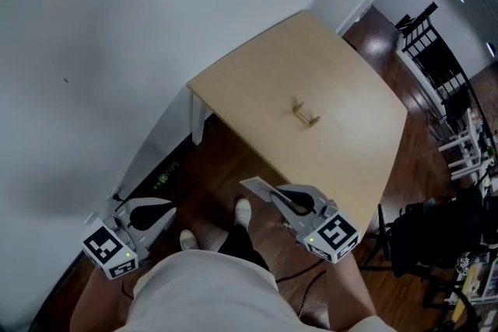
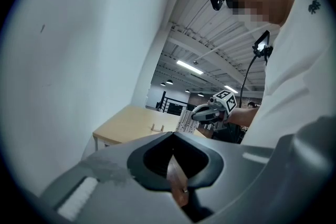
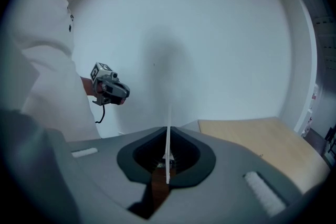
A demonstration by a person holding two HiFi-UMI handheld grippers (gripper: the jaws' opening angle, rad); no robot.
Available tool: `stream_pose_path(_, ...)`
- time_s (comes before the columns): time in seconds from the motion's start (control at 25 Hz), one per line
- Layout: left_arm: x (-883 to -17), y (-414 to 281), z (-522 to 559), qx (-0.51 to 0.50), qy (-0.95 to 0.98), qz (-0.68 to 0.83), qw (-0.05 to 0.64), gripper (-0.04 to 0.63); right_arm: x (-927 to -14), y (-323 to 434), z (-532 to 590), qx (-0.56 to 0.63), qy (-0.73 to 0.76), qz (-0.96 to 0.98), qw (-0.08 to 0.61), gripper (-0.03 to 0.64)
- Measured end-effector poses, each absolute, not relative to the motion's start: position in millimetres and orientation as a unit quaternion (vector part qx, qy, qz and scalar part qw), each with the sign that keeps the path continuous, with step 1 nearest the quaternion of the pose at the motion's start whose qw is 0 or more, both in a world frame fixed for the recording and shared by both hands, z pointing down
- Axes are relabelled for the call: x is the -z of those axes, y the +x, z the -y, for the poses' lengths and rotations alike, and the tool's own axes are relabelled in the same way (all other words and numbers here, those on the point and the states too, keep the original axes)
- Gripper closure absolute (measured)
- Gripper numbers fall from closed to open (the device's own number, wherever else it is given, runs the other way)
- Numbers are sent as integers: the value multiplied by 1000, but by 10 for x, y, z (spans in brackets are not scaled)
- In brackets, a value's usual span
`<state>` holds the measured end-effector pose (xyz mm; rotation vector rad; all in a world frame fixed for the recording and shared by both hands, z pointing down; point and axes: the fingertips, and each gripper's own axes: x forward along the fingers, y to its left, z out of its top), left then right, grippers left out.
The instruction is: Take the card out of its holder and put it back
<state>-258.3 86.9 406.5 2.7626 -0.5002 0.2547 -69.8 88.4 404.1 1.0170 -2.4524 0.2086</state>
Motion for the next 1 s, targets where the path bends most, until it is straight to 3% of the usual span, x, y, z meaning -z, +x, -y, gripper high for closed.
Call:
stream_pose_path(0.48,-4082,-2625,-1044,-99,973,155,140,592,-3875,-1046,-1323,-68,345,903,246,597)
stream_pose_path(1.0,-4056,-2246,-830,-95,972,160,143,591,-3840,-403,-900,-70,371,898,226,597)
